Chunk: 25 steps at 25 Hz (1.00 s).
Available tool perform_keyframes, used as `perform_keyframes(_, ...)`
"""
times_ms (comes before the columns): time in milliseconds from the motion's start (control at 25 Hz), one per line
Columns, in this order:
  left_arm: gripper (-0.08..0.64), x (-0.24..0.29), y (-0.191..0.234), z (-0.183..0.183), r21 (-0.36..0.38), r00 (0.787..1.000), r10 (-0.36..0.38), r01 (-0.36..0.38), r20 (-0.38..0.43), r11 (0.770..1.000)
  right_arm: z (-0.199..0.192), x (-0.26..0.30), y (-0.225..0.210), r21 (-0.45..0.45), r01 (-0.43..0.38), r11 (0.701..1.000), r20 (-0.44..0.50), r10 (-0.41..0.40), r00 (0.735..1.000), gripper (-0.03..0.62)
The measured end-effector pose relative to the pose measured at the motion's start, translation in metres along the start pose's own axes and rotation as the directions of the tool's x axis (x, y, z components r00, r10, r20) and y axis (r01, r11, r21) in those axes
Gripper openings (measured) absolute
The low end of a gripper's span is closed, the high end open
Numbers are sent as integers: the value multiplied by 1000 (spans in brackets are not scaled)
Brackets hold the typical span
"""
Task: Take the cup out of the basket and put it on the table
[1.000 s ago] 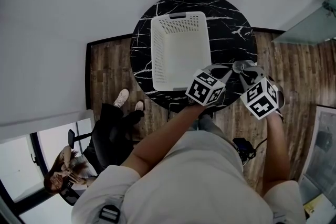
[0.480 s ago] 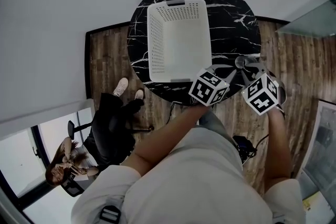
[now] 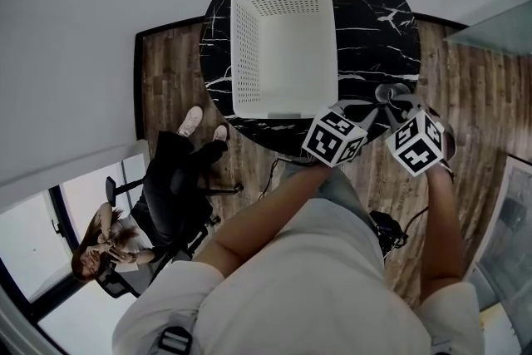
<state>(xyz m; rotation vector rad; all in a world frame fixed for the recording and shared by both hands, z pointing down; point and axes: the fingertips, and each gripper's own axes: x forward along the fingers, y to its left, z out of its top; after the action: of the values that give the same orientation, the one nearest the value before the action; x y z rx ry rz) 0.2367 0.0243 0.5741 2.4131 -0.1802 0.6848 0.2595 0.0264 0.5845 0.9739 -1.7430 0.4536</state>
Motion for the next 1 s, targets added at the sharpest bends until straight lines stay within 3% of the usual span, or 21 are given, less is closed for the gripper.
perform_keyframes(1000,-6,41,23,-41,-37,997,72,-74,-40,997,-37,67,4,-15,-83,996,-50,82,995,25)
